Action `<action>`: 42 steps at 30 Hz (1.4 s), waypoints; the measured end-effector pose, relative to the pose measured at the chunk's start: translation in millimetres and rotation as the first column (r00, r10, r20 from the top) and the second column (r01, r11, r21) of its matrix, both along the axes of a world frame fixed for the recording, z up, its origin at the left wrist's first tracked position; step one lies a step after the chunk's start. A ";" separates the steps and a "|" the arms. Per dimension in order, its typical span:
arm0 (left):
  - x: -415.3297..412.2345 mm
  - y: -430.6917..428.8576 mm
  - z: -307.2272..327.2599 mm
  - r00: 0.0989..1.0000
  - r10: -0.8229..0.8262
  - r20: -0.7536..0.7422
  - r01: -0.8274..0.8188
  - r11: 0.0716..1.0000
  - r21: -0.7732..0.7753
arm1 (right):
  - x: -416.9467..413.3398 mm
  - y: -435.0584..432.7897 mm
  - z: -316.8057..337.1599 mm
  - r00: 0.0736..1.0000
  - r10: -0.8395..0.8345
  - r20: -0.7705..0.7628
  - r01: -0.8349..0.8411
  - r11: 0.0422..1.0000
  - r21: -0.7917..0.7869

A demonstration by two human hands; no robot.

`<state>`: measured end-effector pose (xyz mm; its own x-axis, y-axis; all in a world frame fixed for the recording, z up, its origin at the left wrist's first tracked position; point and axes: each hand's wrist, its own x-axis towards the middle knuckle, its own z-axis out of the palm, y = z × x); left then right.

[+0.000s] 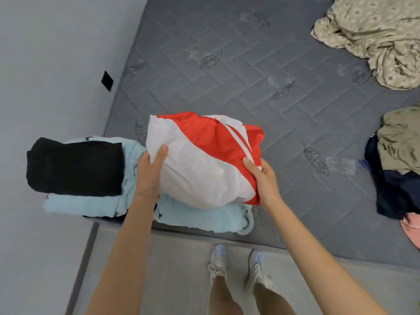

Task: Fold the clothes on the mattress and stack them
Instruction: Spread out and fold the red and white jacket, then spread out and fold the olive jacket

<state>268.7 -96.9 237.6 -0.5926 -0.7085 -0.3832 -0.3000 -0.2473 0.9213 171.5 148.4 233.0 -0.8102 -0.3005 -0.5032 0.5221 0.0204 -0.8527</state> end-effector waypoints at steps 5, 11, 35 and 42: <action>33.5 -21.1 -40.8 0.993 0.017 0.119 -0.009 0.997 -0.071 | 40.3 -19.0 -38.4 0.998 -0.028 -0.052 0.033 0.995 0.091; 54.2 -19.9 -96.3 0.941 -0.064 0.333 0.145 0.964 -0.223 | 63.8 -9.9 -89.0 1.000 -0.013 -0.005 0.014 0.954 0.300; 77.4 49.9 -39.1 0.845 -0.077 0.529 0.475 0.561 -0.678 | 55.7 25.5 -29.3 0.834 0.535 -0.137 -0.164 0.476 0.864; 56.1 74.6 3.1 0.750 -0.241 0.616 0.658 0.368 -0.657 | 63.8 50.6 19.5 0.739 0.662 -0.126 -0.122 0.315 0.941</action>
<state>324.8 -22.2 240.7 -0.8843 -0.4621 -0.0664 -0.4509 0.8085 0.3783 235.2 199.0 252.6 -0.8956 -0.2886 -0.3385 -0.1817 0.9320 -0.3138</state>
